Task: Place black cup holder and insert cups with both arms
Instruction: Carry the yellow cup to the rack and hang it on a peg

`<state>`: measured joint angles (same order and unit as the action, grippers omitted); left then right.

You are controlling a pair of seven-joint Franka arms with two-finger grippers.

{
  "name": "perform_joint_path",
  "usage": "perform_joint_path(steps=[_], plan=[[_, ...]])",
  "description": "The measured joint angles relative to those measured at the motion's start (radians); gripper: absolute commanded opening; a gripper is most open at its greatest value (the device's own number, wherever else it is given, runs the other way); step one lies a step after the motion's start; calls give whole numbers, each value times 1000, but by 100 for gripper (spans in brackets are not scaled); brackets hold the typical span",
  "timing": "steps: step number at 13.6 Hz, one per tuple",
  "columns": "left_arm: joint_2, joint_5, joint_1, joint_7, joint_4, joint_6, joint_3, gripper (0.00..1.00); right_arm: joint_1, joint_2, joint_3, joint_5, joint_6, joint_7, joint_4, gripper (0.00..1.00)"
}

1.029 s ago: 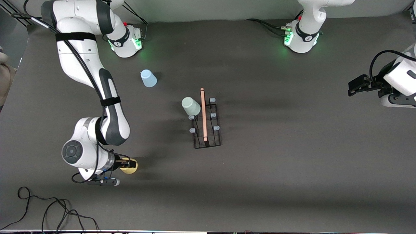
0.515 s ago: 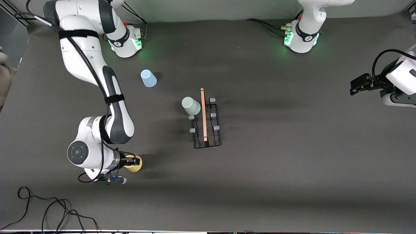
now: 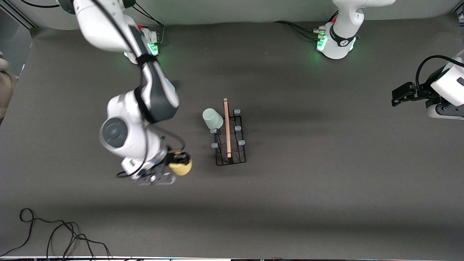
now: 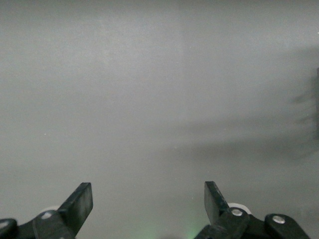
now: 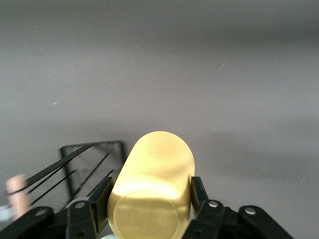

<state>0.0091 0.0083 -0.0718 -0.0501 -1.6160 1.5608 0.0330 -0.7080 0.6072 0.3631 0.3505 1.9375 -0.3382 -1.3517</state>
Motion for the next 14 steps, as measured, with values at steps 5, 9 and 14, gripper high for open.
perform_joint_path(steps=[5,9,14], plan=[[0,0,0,0,1,0,-1,100,-129,-2,-1,0,-11,-208,-16,20],[0,0,0,0,1,0,-2,100,-148,14,-1,0,-8,-251,-27,21],[0,1,1,0,1,0,-2,100,-150,32,6,0,15,-258,-27,93]])
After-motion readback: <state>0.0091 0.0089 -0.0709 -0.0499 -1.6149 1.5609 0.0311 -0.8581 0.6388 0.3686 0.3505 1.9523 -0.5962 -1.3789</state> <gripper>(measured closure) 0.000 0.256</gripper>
